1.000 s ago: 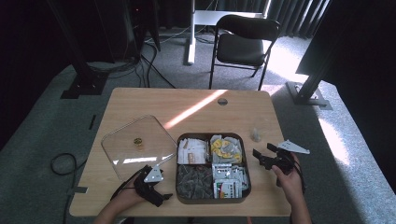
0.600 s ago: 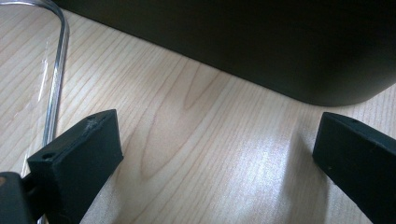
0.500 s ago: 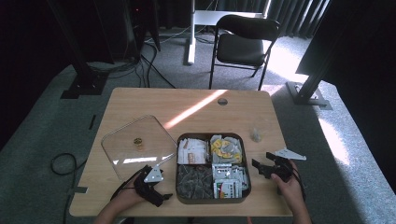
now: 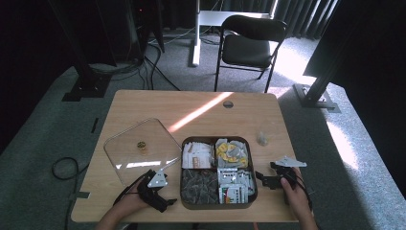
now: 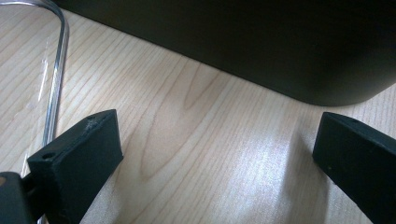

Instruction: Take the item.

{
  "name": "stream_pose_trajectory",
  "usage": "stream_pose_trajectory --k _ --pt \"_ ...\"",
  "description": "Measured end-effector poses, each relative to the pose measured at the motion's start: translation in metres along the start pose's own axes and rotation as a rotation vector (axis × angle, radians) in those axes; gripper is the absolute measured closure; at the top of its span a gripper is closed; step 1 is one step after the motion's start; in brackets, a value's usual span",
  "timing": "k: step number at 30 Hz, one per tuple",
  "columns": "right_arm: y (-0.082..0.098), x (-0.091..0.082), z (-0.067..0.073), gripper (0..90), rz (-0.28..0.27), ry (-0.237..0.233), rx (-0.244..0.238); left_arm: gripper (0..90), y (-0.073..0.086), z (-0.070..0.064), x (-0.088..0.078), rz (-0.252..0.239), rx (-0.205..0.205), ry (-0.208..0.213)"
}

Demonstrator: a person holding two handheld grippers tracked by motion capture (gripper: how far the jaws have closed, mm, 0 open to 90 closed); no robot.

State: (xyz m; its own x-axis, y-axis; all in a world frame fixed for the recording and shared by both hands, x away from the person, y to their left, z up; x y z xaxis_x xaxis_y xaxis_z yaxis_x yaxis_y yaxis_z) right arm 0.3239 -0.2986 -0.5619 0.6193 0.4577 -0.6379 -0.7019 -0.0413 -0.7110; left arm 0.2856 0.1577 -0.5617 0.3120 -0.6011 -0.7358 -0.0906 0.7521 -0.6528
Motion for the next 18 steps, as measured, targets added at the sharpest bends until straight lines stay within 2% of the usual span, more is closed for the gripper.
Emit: stream_pose_trajectory --k 5,9,15,18 --pt "0.0016 0.0029 0.0038 13.7 0.041 0.037 -0.064 1.3 0.0000 0.0000 0.0000 0.000 0.000 0.000" --pt "0.0024 0.0038 0.0058 13.7 0.049 0.060 -0.104 1.3 0.0000 0.0000 0.0000 0.000 0.000 0.000" --pt "0.0036 0.0039 0.0084 13.4 0.059 0.032 -0.132 1.2 0.0001 0.0000 0.0000 0.000 0.000 0.000" --pt "0.0032 0.0049 0.0093 12.4 0.062 0.031 -0.130 1.2 0.0001 0.0000 0.0000 0.000 0.000 0.000"
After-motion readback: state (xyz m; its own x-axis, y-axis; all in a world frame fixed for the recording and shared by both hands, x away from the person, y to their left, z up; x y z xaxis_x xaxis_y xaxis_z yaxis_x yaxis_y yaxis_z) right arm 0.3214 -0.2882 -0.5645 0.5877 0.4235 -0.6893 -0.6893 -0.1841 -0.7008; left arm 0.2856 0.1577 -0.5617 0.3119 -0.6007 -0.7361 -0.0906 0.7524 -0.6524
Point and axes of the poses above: each handheld gripper's, and its own axes: x roughly forward along the jaws, y roughly out of its underside, z roughly to its left, the point moved 2 cm from there along x, roughly forward along the jaws, and after that the axes turned 14 degrees about x, right-handed, at the moved point
